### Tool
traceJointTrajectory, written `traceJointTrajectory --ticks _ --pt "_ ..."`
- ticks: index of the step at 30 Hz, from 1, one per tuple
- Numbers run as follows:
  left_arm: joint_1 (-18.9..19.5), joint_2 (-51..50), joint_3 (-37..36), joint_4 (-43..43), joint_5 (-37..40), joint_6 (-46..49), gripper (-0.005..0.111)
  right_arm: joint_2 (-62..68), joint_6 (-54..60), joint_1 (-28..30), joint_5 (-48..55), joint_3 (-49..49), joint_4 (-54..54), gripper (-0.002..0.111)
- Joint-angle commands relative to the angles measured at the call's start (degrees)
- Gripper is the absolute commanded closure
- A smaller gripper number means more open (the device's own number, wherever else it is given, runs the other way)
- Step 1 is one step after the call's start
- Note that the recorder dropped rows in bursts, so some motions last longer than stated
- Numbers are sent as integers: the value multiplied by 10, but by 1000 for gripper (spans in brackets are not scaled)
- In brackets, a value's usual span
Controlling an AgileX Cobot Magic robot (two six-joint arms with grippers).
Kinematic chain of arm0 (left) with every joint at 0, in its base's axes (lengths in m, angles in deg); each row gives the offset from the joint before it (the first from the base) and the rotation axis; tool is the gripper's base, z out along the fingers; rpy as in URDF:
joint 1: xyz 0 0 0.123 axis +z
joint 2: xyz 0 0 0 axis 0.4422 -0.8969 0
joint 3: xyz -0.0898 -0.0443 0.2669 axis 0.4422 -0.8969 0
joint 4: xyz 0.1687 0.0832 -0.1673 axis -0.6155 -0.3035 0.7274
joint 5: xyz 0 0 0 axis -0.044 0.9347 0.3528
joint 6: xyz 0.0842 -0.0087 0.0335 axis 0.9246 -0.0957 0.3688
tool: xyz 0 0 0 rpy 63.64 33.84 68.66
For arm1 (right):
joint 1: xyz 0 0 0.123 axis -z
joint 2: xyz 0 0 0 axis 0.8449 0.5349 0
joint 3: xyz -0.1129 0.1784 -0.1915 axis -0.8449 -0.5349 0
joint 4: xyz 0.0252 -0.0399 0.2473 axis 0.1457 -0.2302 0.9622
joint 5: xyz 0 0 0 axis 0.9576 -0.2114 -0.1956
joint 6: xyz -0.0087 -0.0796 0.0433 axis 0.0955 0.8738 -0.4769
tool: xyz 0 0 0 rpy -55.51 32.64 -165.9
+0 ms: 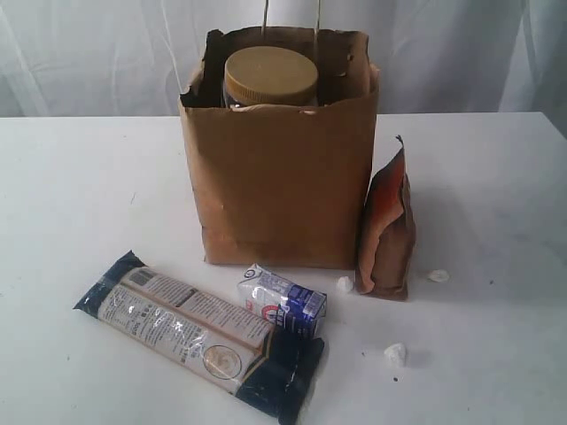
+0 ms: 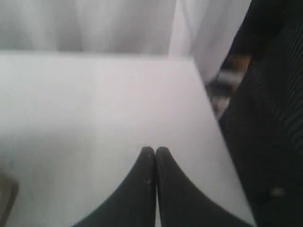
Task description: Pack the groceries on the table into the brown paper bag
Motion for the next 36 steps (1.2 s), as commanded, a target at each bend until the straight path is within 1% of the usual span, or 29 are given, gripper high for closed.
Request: traceJointTrajectory --ticks 1,3,5,8,10,12,15,19,21,22,24,26,28,30,32,36 --pt "0 12 -4 -3 44 4 107 30 20 0 173 3 41 108" --pt "0 12 -18 0 50 4 107 31 68 -3 222 3 99 108" --pt "0 16 -47 33 51 4 107 30 112 -11 251 3 169 108" --pt "0 34 -104 88 51 4 107 30 181 -35 275 3 285 108" --pt "0 46 -137 97 53 4 107 31 216 -59 281 3 337 108" --pt "0 52 -156 97 52 7 107 31 223 -86 272 3 356 108" --pt "0 52 -173 97 46 10 107 31 223 -118 246 3 357 108" --pt "0 52 -195 97 9 10 107 31 231 -148 181 3 363 108" --pt "0 52 -210 97 -1 7 107 31 265 -158 153 3 363 107" --pt "0 52 -219 97 -2 6 107 31 286 -161 146 3 363 104" --pt "0 52 -234 97 7 6 107 33 300 -166 142 3 363 94" --pt "0 52 -249 97 8 5 107 37 301 -167 141 3 375 82" --pt "0 52 -262 97 8 4 107 46 301 -172 138 3 396 67" --pt "0 52 -269 98 7 2 107 56 302 -179 127 3 414 56" --pt "0 52 -270 98 7 -5 107 69 302 -185 109 3 438 53" --pt "0 52 -270 99 0 -12 107 98 302 -197 91 3 445 53"
